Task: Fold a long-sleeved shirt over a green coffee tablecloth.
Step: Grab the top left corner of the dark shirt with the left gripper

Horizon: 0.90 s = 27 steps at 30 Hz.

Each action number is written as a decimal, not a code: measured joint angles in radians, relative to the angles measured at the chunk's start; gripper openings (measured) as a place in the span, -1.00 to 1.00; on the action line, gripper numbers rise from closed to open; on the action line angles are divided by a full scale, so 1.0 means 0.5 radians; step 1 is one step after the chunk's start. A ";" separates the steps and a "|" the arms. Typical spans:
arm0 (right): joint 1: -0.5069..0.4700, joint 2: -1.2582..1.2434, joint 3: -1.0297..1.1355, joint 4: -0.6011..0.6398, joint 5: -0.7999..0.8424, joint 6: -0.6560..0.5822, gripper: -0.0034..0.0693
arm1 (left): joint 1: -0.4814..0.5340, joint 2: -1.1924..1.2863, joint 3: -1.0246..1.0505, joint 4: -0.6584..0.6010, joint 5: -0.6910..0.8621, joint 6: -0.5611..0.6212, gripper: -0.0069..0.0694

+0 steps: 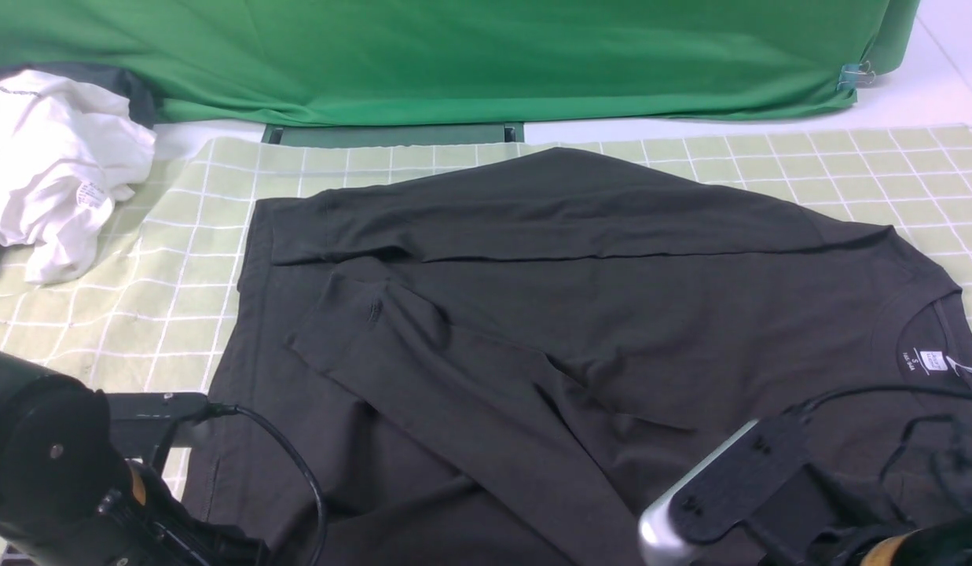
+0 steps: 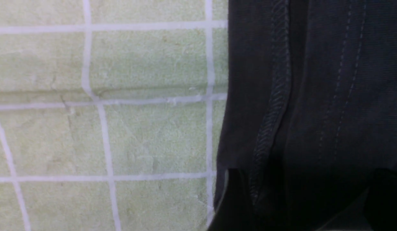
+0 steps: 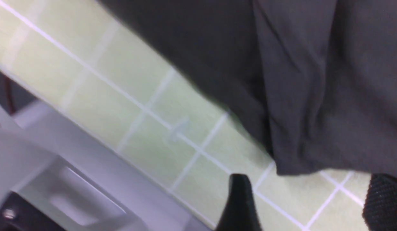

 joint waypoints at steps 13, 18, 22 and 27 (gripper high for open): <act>0.000 -0.114 0.000 0.004 -0.055 0.010 0.39 | 0.000 0.003 0.000 0.023 0.161 0.012 -0.79; 0.000 -0.114 0.000 0.004 -0.055 0.010 0.39 | 0.000 -0.103 0.000 0.081 0.369 -0.011 -0.79; 0.000 -0.114 0.000 0.004 -0.057 0.011 0.39 | 0.000 -0.304 0.000 0.114 0.493 -0.126 -0.79; 0.000 -0.114 0.000 -0.005 -0.068 0.013 0.39 | 0.000 -0.419 0.000 0.116 0.649 -0.150 -0.79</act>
